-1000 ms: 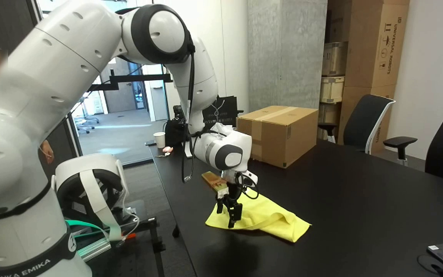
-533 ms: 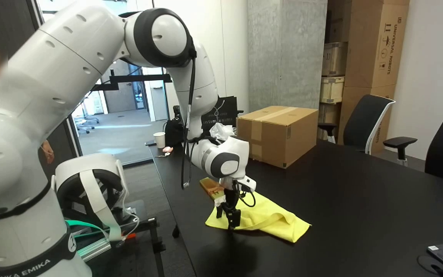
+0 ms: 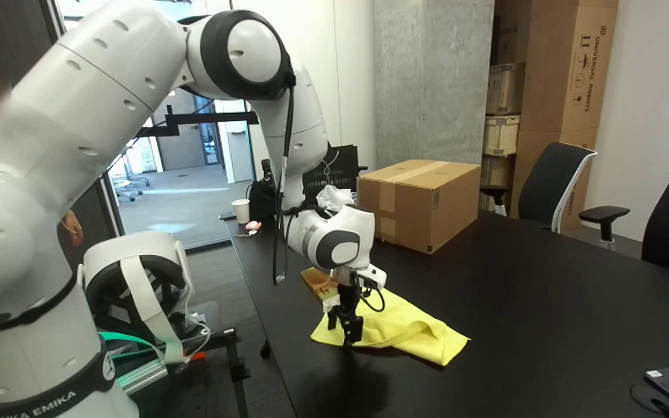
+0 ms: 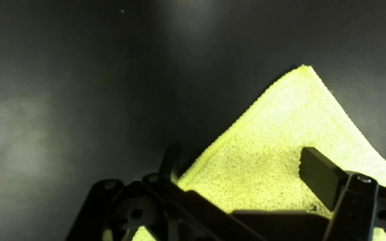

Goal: Fold the yellow towel in half

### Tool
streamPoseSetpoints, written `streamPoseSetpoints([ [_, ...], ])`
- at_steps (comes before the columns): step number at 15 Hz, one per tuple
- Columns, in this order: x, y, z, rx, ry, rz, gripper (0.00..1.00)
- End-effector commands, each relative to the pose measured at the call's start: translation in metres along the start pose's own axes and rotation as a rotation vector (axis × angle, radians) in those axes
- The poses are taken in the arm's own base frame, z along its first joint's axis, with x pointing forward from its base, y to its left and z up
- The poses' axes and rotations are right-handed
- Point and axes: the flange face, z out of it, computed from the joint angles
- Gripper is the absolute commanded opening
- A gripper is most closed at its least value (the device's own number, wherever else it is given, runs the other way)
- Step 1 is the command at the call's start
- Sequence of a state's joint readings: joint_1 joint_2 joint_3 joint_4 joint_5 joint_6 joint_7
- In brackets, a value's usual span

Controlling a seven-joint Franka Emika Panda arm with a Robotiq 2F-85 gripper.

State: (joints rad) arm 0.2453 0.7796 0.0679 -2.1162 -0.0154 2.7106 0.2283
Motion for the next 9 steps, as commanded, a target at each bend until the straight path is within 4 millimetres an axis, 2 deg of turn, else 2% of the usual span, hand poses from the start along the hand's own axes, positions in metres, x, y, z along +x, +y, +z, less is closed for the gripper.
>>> streamPoseSetpoints([
  [1,-0.006,-0.005,-0.002,0.010,0.010,0.002,0.58],
  [7,-0.011,-0.017,-0.021,0.004,0.012,-0.035,0.12],
  [9,-0.013,-0.023,-0.031,-0.008,0.009,-0.052,0.07],
])
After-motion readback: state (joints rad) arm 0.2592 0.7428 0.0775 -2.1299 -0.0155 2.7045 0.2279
